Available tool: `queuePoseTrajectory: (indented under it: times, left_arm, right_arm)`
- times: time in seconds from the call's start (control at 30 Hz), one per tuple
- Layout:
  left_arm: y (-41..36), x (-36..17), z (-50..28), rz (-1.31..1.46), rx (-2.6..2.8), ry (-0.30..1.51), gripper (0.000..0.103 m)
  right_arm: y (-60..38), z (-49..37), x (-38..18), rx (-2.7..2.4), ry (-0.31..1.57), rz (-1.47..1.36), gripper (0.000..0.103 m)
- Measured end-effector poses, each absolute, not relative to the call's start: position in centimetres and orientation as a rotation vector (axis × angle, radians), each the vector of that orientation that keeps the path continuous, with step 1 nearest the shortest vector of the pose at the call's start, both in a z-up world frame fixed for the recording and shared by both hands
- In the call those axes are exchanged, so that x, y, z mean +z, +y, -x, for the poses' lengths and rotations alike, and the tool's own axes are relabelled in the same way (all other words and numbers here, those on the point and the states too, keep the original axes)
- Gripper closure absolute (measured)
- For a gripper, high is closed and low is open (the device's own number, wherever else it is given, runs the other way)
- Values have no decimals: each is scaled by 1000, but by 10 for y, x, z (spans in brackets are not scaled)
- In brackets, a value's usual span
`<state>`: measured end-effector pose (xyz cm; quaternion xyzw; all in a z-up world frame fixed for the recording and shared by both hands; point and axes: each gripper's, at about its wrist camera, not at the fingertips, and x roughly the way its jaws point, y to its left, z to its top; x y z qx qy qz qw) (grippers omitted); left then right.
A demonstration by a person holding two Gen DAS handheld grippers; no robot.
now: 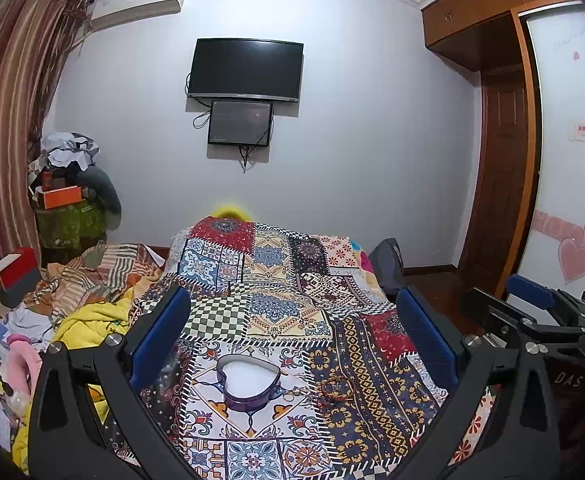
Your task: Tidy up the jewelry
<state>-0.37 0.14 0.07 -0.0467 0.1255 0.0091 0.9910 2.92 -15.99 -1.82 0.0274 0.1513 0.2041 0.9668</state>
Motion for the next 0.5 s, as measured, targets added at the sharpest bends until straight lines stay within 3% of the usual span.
queuePoseTrajectory:
  times: [0.5]
  left_arm:
    - [0,1,2,95,20,255,0]
  right_arm:
    - [-164,-33,-18,409,313,-65,0]
